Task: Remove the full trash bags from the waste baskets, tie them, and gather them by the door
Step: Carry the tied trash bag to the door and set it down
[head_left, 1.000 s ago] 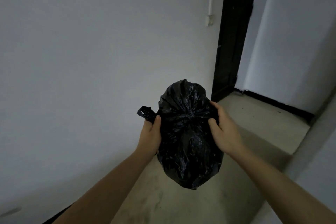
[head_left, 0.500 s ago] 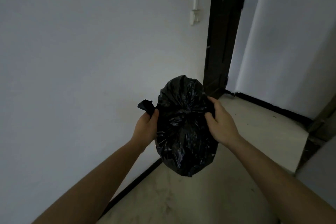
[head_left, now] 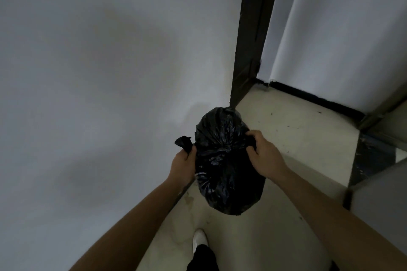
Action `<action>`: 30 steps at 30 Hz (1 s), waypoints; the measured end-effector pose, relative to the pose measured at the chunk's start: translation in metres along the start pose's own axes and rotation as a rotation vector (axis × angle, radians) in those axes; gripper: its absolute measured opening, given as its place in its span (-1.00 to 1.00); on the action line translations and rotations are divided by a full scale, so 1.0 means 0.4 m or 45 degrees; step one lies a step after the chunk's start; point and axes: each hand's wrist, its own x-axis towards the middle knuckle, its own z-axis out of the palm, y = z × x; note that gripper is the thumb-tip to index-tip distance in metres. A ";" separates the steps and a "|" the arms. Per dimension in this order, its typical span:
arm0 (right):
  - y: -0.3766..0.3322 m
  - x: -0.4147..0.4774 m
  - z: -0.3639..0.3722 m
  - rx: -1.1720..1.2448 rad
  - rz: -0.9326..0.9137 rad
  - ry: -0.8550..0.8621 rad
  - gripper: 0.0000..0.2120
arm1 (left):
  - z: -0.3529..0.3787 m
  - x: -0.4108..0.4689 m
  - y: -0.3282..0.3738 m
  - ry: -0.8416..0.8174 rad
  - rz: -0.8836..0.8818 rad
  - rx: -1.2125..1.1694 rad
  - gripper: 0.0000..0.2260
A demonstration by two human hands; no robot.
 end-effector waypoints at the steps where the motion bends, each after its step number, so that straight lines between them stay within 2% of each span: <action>1: 0.012 0.045 0.026 -0.012 0.049 -0.032 -0.67 | 0.001 0.056 -0.016 -0.028 -0.053 -0.020 -0.70; 6: 0.099 0.225 0.175 0.000 0.311 -0.185 -0.79 | 0.028 0.315 -0.099 -0.113 -0.312 -0.037 -0.64; 10: 0.215 0.291 0.326 0.014 0.458 -0.282 -0.77 | 0.093 0.463 -0.226 -0.142 -0.507 -0.044 -0.55; 13: 0.338 0.340 0.457 0.054 0.556 -0.376 -0.74 | 0.161 0.565 -0.347 -0.144 -0.621 -0.045 -0.59; 21: 0.695 0.448 0.936 0.123 0.715 -0.671 -0.71 | 0.344 0.811 -0.868 -0.003 -0.934 -0.111 -0.67; 25: 0.829 0.499 1.133 0.123 0.729 -0.745 -0.69 | 0.406 0.924 -1.037 0.059 -0.981 -0.171 -0.73; 30: 0.947 0.607 1.281 0.165 0.778 -0.664 -0.70 | 0.476 1.108 -1.162 0.093 -0.890 -0.245 -0.83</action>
